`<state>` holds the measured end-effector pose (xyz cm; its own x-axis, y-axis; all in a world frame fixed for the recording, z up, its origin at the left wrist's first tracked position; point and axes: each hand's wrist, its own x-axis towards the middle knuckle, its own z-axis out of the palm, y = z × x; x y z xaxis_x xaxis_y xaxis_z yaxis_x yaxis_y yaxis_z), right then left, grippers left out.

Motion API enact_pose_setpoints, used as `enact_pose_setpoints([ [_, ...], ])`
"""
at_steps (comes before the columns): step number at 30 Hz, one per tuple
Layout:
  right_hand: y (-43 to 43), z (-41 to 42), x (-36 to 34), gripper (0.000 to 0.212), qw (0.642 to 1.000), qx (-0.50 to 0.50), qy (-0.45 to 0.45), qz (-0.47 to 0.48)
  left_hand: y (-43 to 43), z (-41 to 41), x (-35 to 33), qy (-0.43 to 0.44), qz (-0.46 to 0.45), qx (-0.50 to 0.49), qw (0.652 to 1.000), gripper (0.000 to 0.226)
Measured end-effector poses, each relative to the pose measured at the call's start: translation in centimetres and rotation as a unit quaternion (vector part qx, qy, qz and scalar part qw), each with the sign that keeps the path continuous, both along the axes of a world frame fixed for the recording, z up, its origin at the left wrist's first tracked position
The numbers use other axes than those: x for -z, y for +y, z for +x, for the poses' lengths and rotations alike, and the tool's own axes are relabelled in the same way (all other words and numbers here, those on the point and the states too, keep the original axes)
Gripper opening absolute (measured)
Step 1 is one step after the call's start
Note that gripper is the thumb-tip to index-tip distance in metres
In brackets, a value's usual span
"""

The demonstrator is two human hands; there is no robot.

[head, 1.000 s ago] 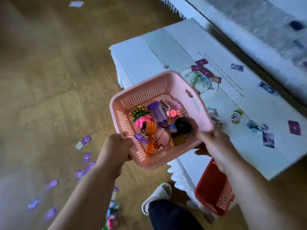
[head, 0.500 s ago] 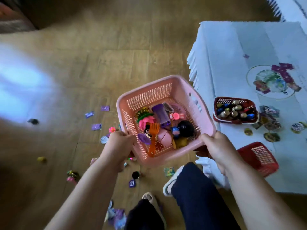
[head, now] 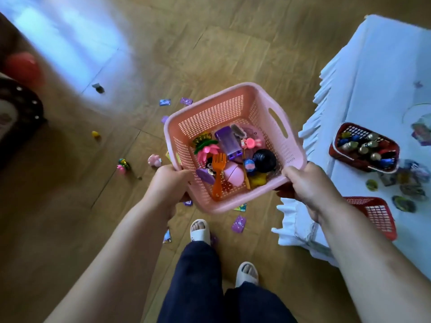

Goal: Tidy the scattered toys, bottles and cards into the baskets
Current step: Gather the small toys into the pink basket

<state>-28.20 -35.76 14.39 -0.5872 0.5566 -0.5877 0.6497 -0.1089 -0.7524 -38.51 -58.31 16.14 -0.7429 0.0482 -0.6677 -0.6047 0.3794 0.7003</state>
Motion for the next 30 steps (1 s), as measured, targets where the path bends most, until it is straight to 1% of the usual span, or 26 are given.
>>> enact_pose_setpoints([
  [4,-1.4,2.4,0.7,0.021,0.999,-0.044,0.011,-0.011,-2.3,4.6,0.5,-0.004,0.018,-0.048,0.999,0.020],
  [7,-4.1,3.6,1.6,0.015,0.997,-0.076,0.015,-0.024,-5.4,7.7,0.7,-0.004,0.002,-0.094,0.996,0.021],
  [10,-7.1,4.2,2.2,0.014,0.994,-0.102,0.010,-0.044,-8.6,9.9,0.7,-0.008,-0.004,-0.124,0.992,0.028],
  [14,-11.0,4.4,3.5,0.017,0.987,-0.143,-0.007,-0.074,-13.0,12.0,1.3,-0.026,-0.012,-0.166,0.986,0.024],
  [17,-14.3,4.3,4.8,0.006,0.979,-0.169,-0.020,-0.114,-16.3,13.6,2.8,-0.044,-0.017,-0.198,0.979,0.025],
  [20,-16.9,4.3,6.3,0.012,0.970,-0.200,-0.038,-0.133,-18.8,14.4,5.1,-0.074,-0.026,-0.234,0.969,0.030],
  [21,-17.9,4.2,7.0,0.018,0.967,-0.214,-0.052,-0.129,-19.9,14.6,6.0,-0.086,-0.028,-0.244,0.966,0.028],
  [23,-19.2,4.1,7.9,0.019,0.960,-0.238,-0.082,-0.121,-21.2,14.8,7.2,-0.098,-0.033,-0.256,0.961,0.024],
  [25,-21.1,3.6,8.9,0.020,0.953,-0.264,-0.107,-0.108,-23.2,14.9,8.5,-0.110,-0.031,-0.275,0.955,0.031],
  [30,-24.8,1.4,10.3,0.013,0.950,-0.275,-0.131,-0.072,-28.0,14.0,10.2,-0.137,-0.034,-0.324,0.935,0.055],
])
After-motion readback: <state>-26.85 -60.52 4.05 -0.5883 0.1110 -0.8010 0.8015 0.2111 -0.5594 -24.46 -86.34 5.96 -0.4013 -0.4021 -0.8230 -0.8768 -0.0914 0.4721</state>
